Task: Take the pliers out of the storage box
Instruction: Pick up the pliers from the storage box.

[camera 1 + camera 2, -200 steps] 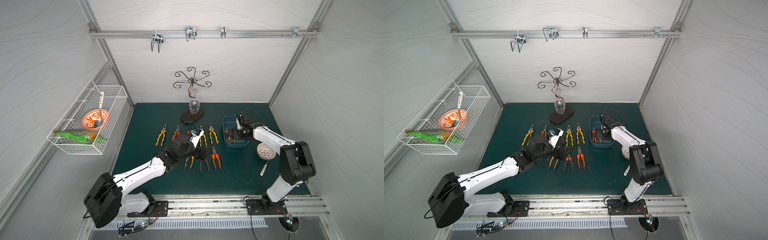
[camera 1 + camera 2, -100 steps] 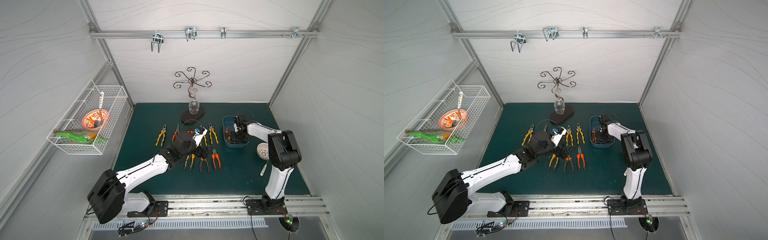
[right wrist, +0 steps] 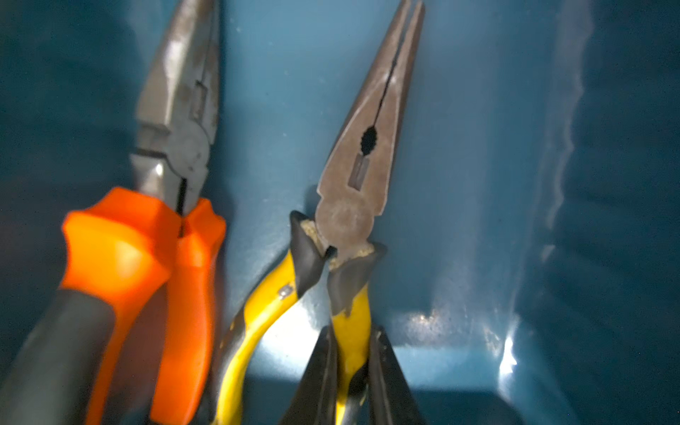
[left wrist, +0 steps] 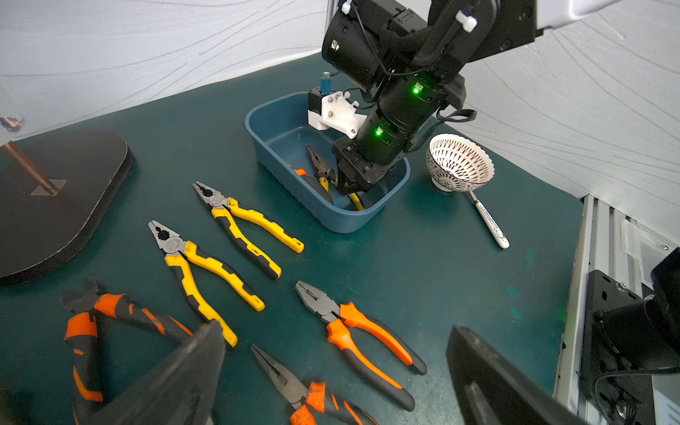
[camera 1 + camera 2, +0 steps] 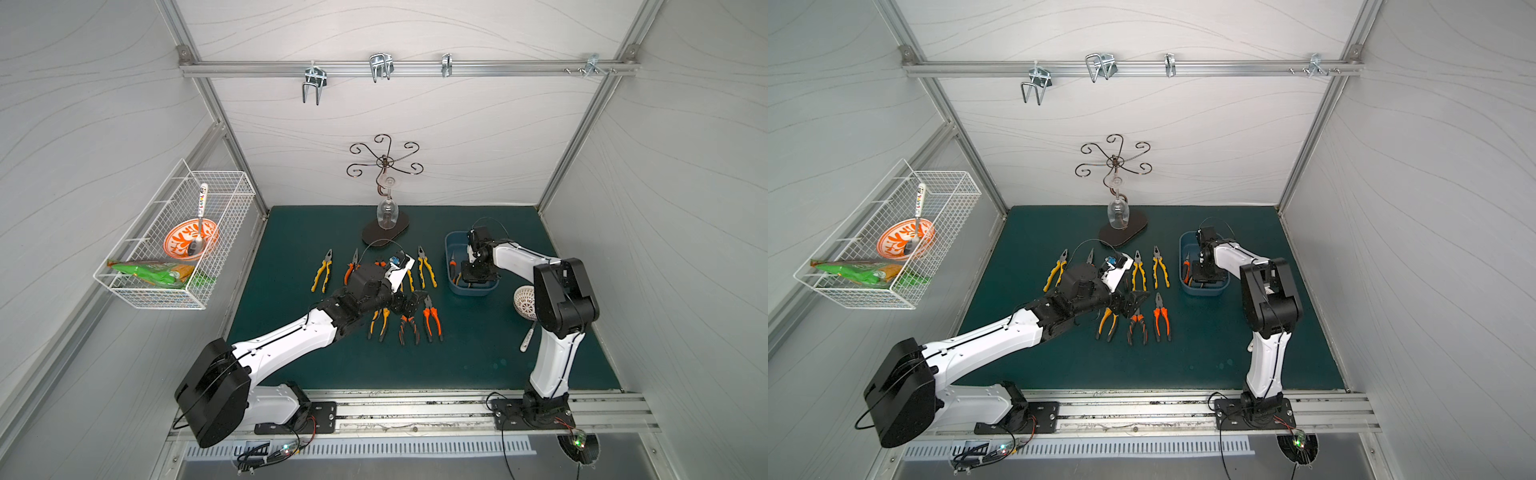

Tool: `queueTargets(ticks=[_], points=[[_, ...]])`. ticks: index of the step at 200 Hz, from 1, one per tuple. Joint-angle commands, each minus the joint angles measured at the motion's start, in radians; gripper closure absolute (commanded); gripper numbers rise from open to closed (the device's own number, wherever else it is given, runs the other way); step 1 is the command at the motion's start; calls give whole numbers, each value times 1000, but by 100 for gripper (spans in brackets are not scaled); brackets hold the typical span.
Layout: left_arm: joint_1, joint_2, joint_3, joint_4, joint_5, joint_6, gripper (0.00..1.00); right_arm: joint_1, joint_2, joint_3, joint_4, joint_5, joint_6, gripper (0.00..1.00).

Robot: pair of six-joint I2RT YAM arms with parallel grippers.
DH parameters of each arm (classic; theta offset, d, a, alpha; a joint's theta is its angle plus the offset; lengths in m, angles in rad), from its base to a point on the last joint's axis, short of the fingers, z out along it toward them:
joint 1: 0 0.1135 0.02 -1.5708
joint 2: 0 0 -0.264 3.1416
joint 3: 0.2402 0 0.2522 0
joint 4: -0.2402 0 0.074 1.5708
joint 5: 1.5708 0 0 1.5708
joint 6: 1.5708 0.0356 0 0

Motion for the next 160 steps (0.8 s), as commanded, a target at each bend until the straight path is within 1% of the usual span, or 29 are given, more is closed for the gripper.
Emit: queueTargets(ticks=[1,30,50,67,93,117,149,160], points=[[-4,10,33,34,-34,-13,0,-4,-62,-26,-12,22,-8,100],[-3,9,34,33,-66,-46,0,-4,-136,-65,37,8,-5,100],[5,8,42,22,-105,-90,0,-3,-193,-88,64,3,-7,100],[19,8,51,4,-106,-128,0,-3,-238,-96,70,13,-12,100],[38,4,69,-17,-86,-189,0,2,-317,-110,77,-5,-17,100],[45,4,82,-3,-31,-217,0,19,-377,-115,76,-20,-28,100],[46,27,116,20,12,-298,0,79,-447,-126,75,-25,-41,100],[45,41,136,21,17,-338,2,106,-469,-127,72,-29,-41,100]])
